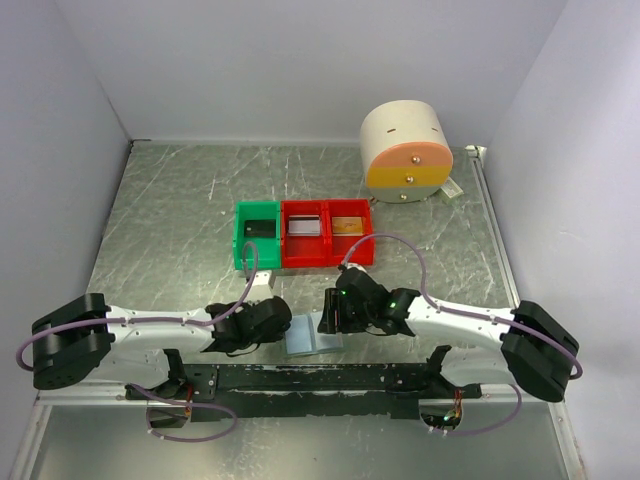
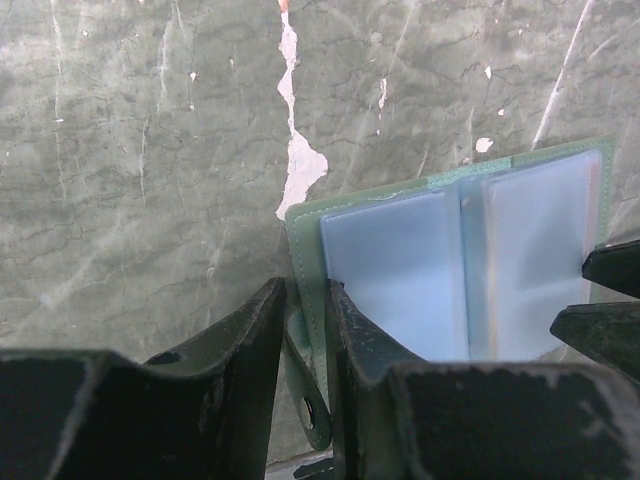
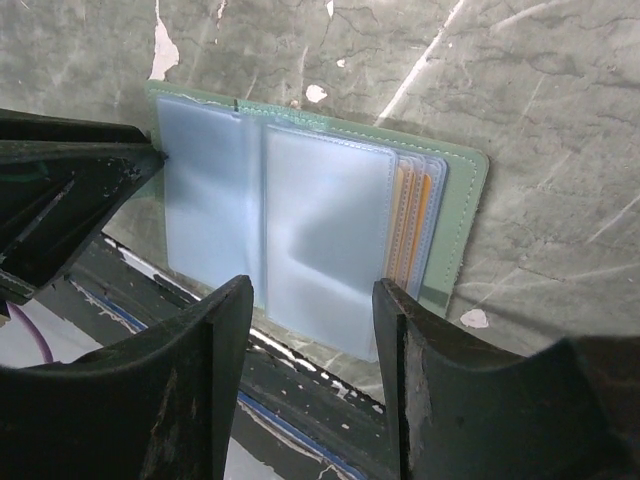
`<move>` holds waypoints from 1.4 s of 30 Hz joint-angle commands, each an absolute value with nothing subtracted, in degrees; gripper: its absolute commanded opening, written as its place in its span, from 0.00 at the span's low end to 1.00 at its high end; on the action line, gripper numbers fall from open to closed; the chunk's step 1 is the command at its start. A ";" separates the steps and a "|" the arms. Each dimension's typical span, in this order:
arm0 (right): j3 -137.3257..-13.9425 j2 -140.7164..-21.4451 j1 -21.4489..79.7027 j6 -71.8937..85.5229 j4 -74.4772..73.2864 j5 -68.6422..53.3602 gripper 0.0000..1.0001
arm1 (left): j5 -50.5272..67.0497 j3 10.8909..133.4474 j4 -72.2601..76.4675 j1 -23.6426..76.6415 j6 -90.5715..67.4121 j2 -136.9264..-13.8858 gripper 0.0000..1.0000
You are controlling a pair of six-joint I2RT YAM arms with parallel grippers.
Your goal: Take the credit cards out of the card holder
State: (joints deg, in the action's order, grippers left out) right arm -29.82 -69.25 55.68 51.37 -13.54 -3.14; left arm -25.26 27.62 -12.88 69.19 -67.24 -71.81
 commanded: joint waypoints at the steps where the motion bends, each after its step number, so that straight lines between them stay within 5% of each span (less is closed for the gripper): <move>1: -29.24 -69.92 55.68 50.80 -12.90 -3.41 0.52 | -24.72 27.06 -12.18 69.26 -66.58 -71.30 0.34; 42: -28.00 -84.48 55.64 55.68 20.23 -25.55 0.52 | -25.08 25.13 -12.64 69.26 -67.56 -67.74 0.33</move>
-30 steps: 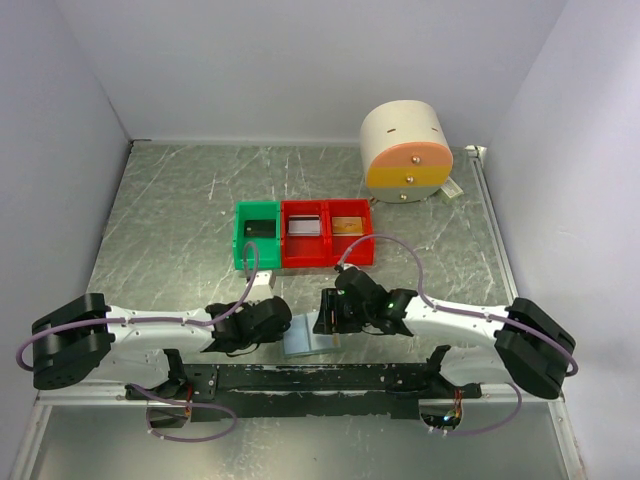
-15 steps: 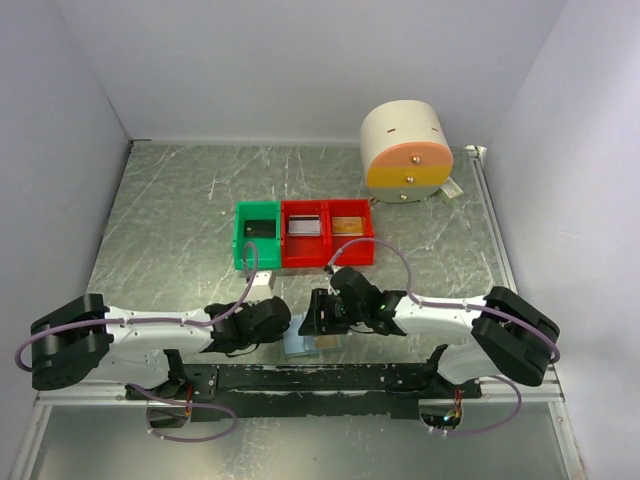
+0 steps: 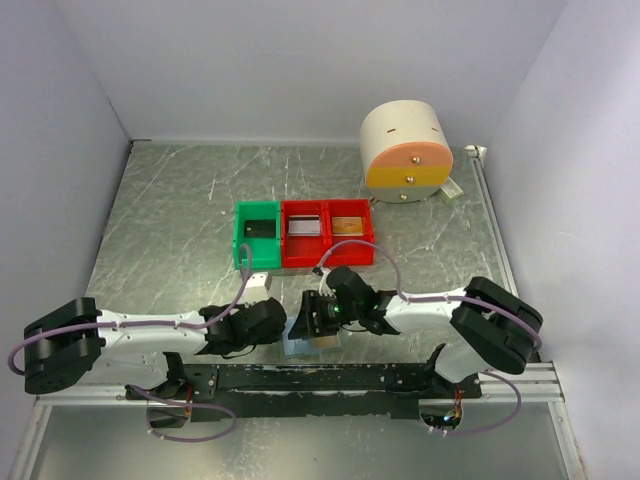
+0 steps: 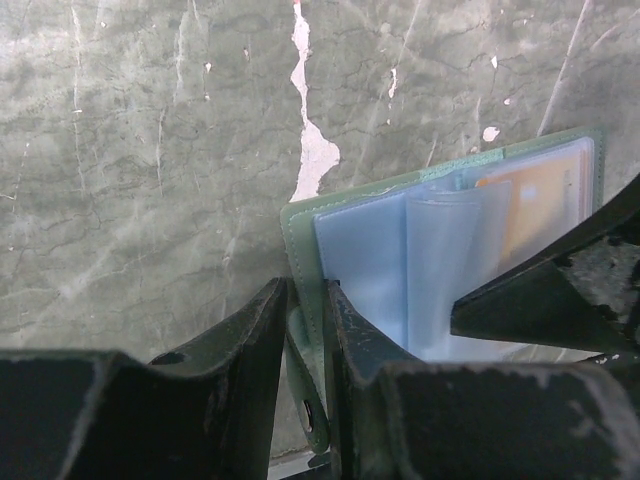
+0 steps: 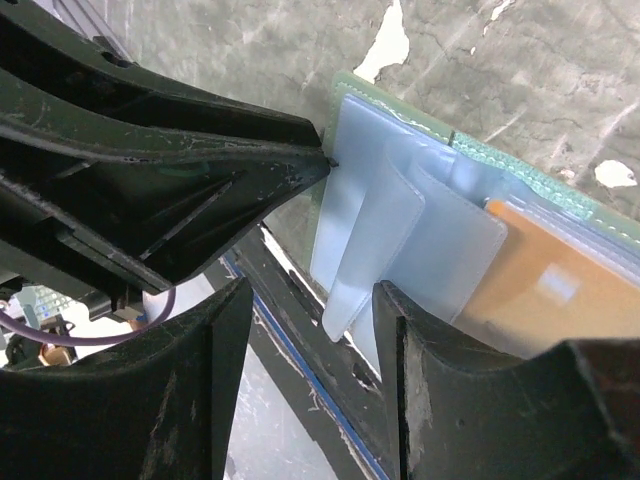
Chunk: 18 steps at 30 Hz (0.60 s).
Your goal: Take the credit cards out of the card holder
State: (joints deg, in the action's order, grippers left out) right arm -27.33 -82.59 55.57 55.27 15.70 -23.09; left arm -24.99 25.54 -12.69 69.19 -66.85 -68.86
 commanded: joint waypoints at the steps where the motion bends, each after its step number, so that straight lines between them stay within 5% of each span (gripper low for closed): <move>1: -28.03 -85.03 55.65 55.66 21.10 -25.98 0.52 | -25.13 25.03 -12.72 69.26 -67.72 -67.50 0.32; 18: -30.07 -84.84 55.72 54.67 24.50 -30.66 0.53 | -25.85 24.00 -13.19 69.26 -68.34 -64.91 0.34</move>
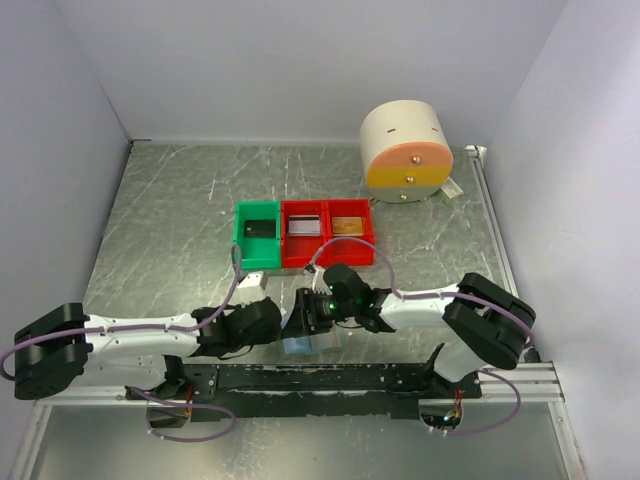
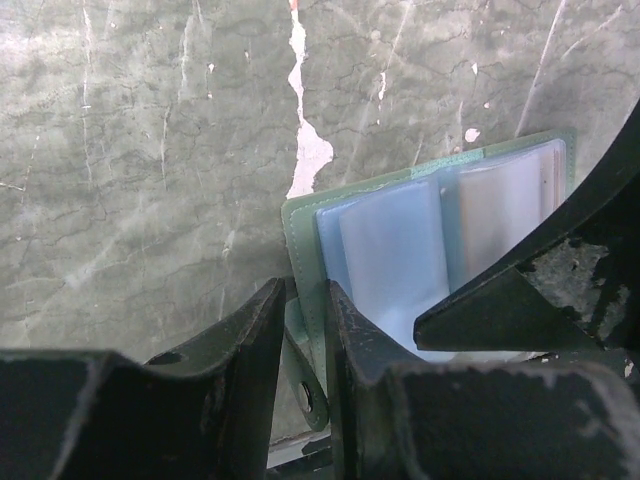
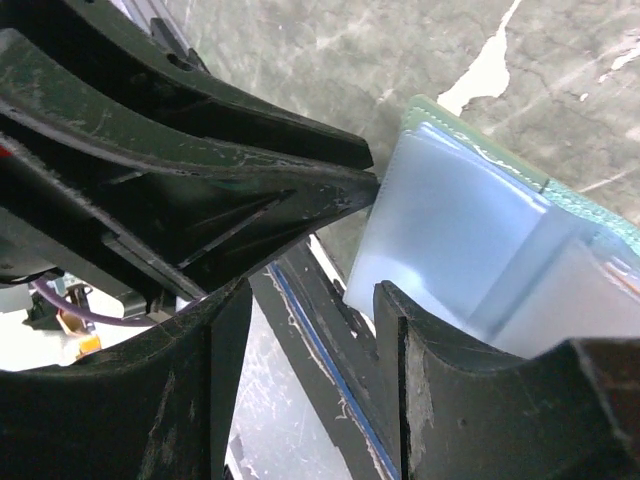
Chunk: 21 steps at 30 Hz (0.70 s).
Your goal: Take the credit cards out of the card holder
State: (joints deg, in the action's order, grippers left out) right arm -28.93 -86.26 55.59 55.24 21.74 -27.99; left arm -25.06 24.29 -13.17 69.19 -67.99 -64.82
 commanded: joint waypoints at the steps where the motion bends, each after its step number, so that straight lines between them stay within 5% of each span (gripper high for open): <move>1: -30.13 -84.31 55.72 54.71 24.89 -31.23 0.53 | -25.84 24.11 -13.23 69.30 -68.31 -65.13 0.34; 4: -31.37 -80.74 55.59 52.49 19.35 -29.64 0.53 | -25.82 24.45 -13.52 69.26 -68.29 -66.03 0.33; 11: -35.05 -68.90 55.11 47.12 -10.22 -3.82 0.54 | -25.90 23.94 -13.32 69.26 -68.57 -65.39 0.31; 21: -23.97 -60.02 55.82 56.03 -5.37 -12.01 0.53 | -25.90 23.87 -13.39 69.26 -68.30 -64.77 0.30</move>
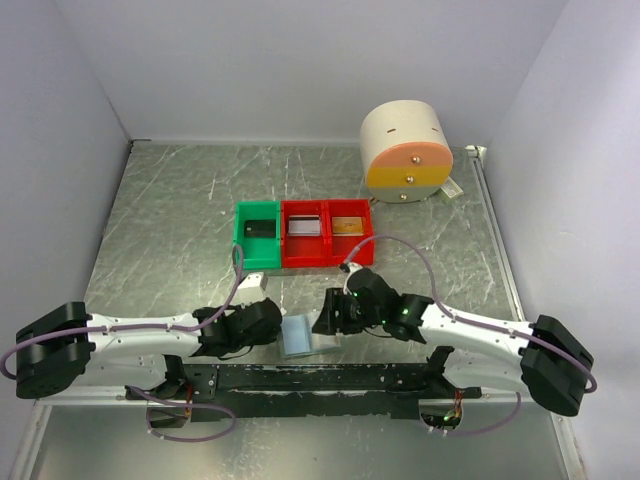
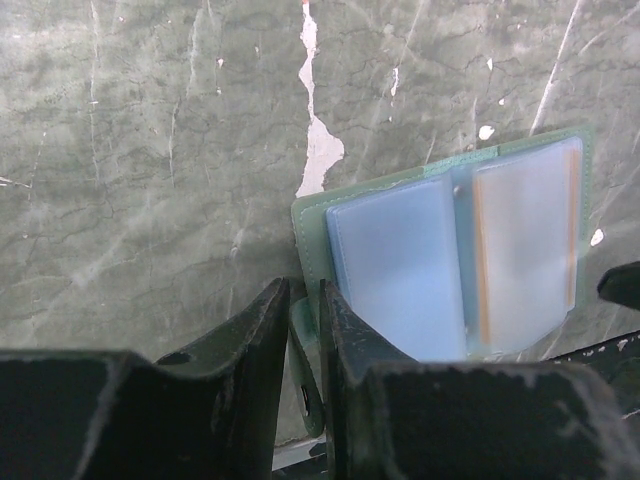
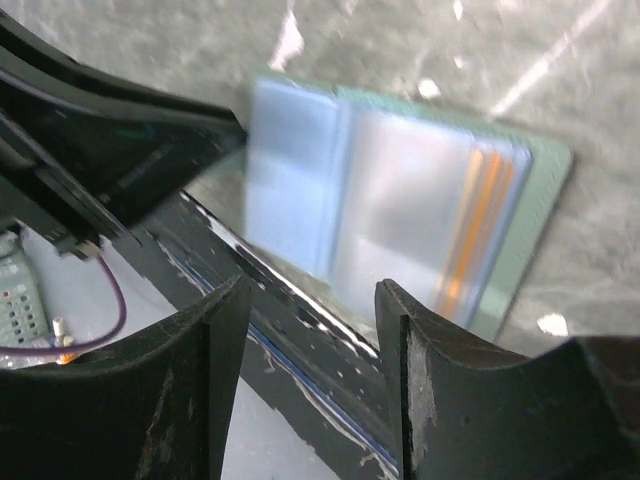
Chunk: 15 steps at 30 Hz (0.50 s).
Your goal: Take the credit cards out of the card holder
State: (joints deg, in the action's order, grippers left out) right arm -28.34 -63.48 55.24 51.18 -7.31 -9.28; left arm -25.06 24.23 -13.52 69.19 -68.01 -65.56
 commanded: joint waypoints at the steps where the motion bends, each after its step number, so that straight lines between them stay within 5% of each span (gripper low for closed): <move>1: -23.05 -59.36 56.14 57.09 -4.12 -12.50 0.53 | -25.85 23.90 -13.41 69.21 -68.23 -64.78 0.30; 15: -19.80 -63.58 64.96 66.21 4.91 -8.82 0.54 | -25.85 23.88 -13.58 69.25 -68.27 -64.54 0.29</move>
